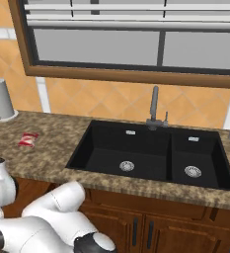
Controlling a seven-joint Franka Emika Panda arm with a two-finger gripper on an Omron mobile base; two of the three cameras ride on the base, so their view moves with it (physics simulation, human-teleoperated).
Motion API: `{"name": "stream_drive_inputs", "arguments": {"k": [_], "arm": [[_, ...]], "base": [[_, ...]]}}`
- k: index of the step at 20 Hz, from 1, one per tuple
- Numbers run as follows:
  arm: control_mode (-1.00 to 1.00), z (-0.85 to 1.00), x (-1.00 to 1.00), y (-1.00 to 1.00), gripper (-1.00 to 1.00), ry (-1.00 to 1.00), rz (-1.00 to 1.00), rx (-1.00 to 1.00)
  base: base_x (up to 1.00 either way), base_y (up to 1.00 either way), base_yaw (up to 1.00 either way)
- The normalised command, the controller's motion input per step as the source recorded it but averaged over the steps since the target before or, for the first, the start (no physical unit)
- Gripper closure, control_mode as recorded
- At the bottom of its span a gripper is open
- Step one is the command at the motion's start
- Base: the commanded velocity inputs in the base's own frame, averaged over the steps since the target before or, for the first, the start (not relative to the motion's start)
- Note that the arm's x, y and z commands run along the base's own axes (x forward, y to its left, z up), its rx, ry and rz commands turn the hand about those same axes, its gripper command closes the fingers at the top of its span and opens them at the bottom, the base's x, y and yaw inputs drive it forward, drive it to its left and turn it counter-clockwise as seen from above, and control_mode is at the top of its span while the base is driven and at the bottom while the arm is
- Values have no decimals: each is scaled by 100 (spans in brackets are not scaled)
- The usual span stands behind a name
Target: Pick the tongs from the drawer and place it on the counter.
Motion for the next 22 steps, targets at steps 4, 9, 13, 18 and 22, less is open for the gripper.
{"name": "stream_drive_inputs", "arguments": {"k": [4,9,13,18,22], "arm": [[-100,0,86,89,-100,-7,40,-7],[-100,-17,26,24,-100,-5,18,-3],[-100,-72,-1,16,-100,-15,29,0],[-100,-56,4,18,-100,-14,23,0],[-100,-60,18,4,-100,-13,20,6]], "base": [[0,0,0],[0,0,0],[0,0,0],[0,0,0],[0,0,0]]}}
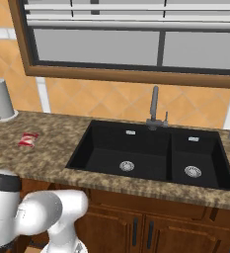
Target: Pick the tongs from the drawer and place it on the counter.
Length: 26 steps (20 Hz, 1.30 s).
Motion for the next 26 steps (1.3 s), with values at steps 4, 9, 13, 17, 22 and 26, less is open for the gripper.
{"name": "stream_drive_inputs", "arguments": {"k": [4,9,13,17,22,26], "arm": [[-100,-25,7,20,-100,-7,12,1],[-100,-31,0,27,-100,-5,7,0],[-100,-53,12,4,-100,-10,9,0],[-100,-64,25,-4,100,-8,11,0],[-100,-52,24,-10,100,0,9,0],[-100,-35,1,-11,100,1,3,-1]], "base": [[0,0,0],[0,0,0],[0,0,0],[0,0,0],[0,0,0],[0,0,0]]}}
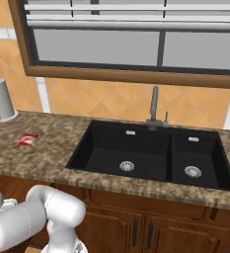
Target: Pick the tongs from the drawer and place it on the counter.
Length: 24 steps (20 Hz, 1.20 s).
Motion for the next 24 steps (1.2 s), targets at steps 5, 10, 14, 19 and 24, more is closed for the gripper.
{"name": "stream_drive_inputs", "arguments": {"k": [5,10,14,19,24], "arm": [[-100,-24,-26,-36,100,0,0,-3],[-100,7,-66,-26,100,-19,0,2],[-100,53,-82,-4,100,-28,0,2],[-100,100,-31,0,100,-24,-1,6],[-100,100,14,11,100,-10,-7,9]], "base": [[0,0,0],[0,0,0],[0,0,0],[0,0,0],[0,0,0]]}}
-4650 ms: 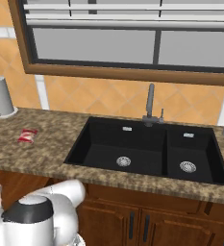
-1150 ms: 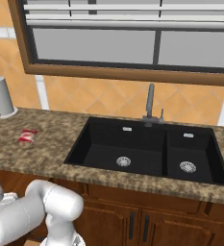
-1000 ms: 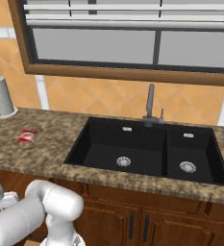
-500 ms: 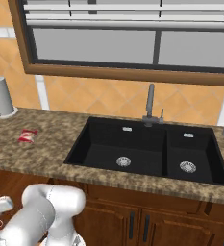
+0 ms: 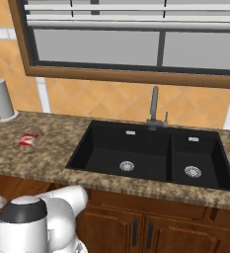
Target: Pick the tongs from the drawer and place it on the counter.
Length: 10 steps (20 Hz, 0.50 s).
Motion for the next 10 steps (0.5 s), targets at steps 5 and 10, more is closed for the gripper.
{"name": "stream_drive_inputs", "arguments": {"k": [5,10], "arm": [[-100,100,47,38,100,-6,-18,1],[-100,100,48,66,100,-1,-17,-6]], "base": [[0,0,0],[0,0,0]]}}
